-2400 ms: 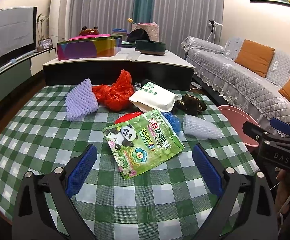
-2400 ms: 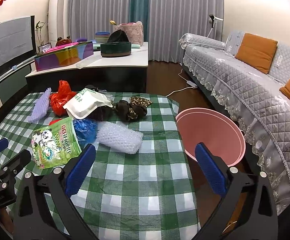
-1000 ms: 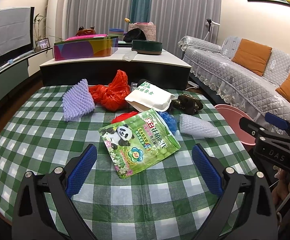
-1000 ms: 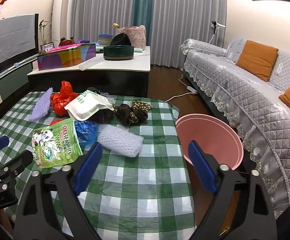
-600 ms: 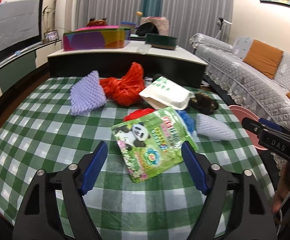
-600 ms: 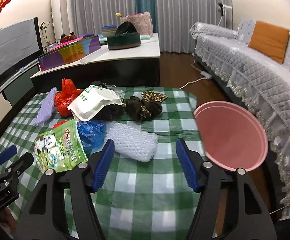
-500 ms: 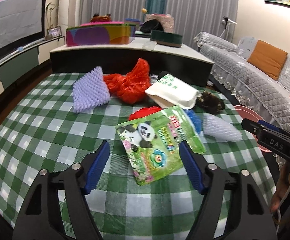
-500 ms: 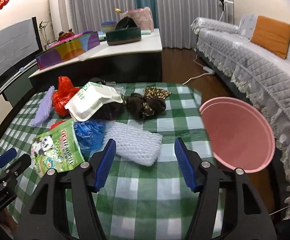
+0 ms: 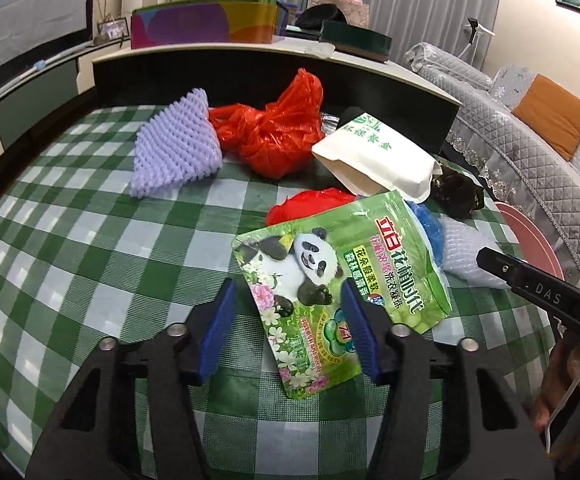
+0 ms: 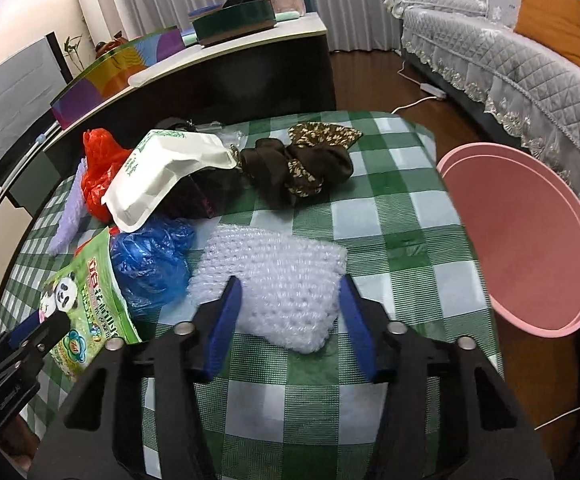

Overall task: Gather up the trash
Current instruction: 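Close the left tool on the green panda snack bag while the right tool grasps the bubble wrap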

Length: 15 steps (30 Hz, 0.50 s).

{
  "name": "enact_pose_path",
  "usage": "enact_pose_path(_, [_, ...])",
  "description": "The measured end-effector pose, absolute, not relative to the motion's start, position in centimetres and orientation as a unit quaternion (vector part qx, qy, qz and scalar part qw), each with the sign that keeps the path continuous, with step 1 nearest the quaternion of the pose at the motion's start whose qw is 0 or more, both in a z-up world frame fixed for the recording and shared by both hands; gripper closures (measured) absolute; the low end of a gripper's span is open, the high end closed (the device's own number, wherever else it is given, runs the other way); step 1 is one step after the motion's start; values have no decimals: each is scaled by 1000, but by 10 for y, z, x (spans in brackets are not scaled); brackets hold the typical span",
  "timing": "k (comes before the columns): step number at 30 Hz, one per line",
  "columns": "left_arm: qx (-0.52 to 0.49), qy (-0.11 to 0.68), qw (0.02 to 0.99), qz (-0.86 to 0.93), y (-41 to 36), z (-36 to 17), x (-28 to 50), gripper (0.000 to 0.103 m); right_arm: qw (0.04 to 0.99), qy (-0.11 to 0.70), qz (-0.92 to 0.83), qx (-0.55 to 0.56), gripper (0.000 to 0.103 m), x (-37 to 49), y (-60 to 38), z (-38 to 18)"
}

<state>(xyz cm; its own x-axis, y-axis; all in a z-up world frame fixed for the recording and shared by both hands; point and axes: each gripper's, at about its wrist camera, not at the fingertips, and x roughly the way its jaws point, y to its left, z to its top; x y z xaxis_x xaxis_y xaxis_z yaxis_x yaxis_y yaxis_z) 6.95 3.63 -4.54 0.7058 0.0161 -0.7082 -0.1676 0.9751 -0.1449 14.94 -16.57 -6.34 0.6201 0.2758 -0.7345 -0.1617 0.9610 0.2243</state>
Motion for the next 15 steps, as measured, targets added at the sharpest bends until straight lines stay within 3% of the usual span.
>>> enact_pose_path(7, [-99, 369, 924, 36, 36, -39, 68, 77, 899, 410, 142, 69, 89, 145, -164, -57])
enact_pose_path(15, [-87, 332, 939, 11, 29, -17, 53, 95, 914, 374, 141, 64, 91, 130, -172, -34])
